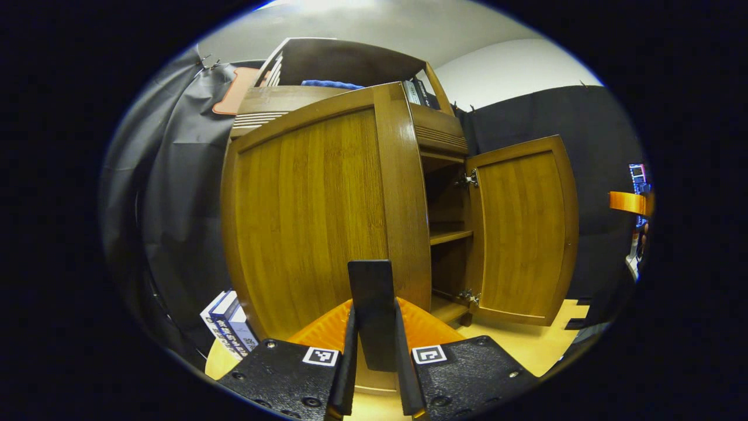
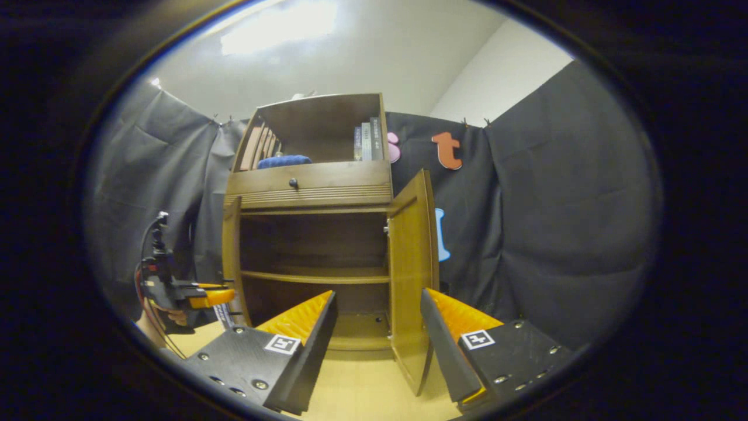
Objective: Open the right door of the double-door shoe cabinet with the right hand, and open the left door with the left hand.
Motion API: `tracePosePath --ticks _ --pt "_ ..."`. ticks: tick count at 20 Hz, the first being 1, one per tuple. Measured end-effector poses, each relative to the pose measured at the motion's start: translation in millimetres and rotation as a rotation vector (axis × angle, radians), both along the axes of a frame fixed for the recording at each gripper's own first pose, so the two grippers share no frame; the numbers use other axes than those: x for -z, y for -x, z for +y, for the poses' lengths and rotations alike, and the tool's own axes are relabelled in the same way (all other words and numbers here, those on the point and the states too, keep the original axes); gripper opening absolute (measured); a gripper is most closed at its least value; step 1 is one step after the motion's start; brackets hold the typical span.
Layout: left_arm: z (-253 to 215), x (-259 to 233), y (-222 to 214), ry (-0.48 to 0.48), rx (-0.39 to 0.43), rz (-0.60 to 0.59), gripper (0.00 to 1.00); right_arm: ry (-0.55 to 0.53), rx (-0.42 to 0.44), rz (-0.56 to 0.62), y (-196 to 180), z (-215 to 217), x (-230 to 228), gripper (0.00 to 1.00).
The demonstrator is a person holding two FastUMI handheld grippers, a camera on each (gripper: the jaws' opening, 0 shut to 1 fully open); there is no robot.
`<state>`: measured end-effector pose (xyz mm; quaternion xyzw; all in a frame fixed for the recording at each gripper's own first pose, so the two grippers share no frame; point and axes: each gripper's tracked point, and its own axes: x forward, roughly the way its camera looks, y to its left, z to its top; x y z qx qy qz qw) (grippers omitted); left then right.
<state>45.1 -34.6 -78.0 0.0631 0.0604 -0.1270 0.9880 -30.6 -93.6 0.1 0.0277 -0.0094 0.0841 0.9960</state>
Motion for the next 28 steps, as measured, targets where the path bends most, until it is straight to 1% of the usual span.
tracePosePath --ticks 2,4,6,9,10,12,13,14,16,17,18,20,21,23,24,25,26,27,28 --pt "6.3 -3.9 8.4 0.006 0.001 -0.032 0.32 -0.006 0.011 -0.004 -2.3 6.1 -0.7 0.84" --pt "15.3 -4.8 18.6 -0.006 -0.005 -0.043 0.32 -0.020 -0.016 -0.006 0.8 19.9 0.4 0.84" --pt "25.1 -5.9 27.3 -0.020 -0.023 -0.044 0.32 -0.022 -0.037 -0.006 4.6 33.6 3.5 0.85" --pt "35.6 -7.6 35.6 -0.035 -0.032 -0.043 0.30 -0.036 -0.022 -0.019 3.3 40.0 -0.6 0.84" --pt "38.6 -5.7 38.3 -0.036 -0.034 -0.038 0.33 -0.046 -0.027 -0.023 3.5 45.2 -1.1 0.84" --pt "45.3 -6.1 42.8 -0.041 -0.038 -0.029 0.30 -0.060 -0.027 -0.018 0.1 47.6 0.7 0.84" --pt "48.5 -6.7 45.5 -0.042 -0.041 -0.024 0.33 -0.067 -0.026 -0.015 -0.4 47.9 3.8 0.84" --pt "51.9 -8.0 46.1 -0.039 -0.046 -0.019 0.33 -0.072 -0.024 -0.013 -0.2 48.8 3.7 0.84" --pt "58.5 -8.6 49.1 -0.035 -0.057 -0.014 0.33 -0.073 0.007 -0.010 -5.2 41.7 5.3 0.84" --pt "61.1 -9.2 50.9 -0.040 -0.062 -0.010 0.29 -0.065 0.039 -0.010 -7.1 35.9 5.5 0.84" --pt "64.6 -10.2 51.6 -0.047 -0.074 -0.007 0.30 -0.059 0.056 -0.011 -6.5 33.7 4.7 0.84" --pt "74.1 -13.9 52.3 -0.074 -0.123 -0.004 0.30 -0.074 0.041 -0.019 -2.7 41.0 -0.7 0.84" --pt "79.6 -19.8 49.3 -0.094 -0.152 -0.016 0.30 -0.079 0.030 -0.023 -0.4 44.1 -0.7 0.84" --pt "98.1 -36.3 41.9 -0.125 -0.233 -0.058 0.26 -0.076 0.019 -0.021 1.0 46.5 -1.3 0.84" --pt "99.6 -37.5 46.6 -0.120 -0.248 -0.054 0.27 -0.076 0.014 -0.021 2.3 48.3 -1.6 0.84" --pt "99.6 -35.7 49.1 -0.113 -0.253 -0.034 0.19 -0.077 0.006 -0.025 4.5 50.8 -3.5 0.84" --pt "100.0 -35.5 52.9 -0.100 -0.258 -0.035 0.25 -0.078 -0.004 -0.030 6.4 54.2 -5.1 0.84" --pt "99.8 -33.6 54.6 -0.094 -0.254 -0.028 0.26 -0.078 -0.013 -0.035 8.3 58.7 -7.5 0.84" --pt "107.2 -34.3 48.6 -0.098 -0.265 -0.026 0.24 -0.074 -0.022 -0.039 9.5 62.3 -8.6 0.84"
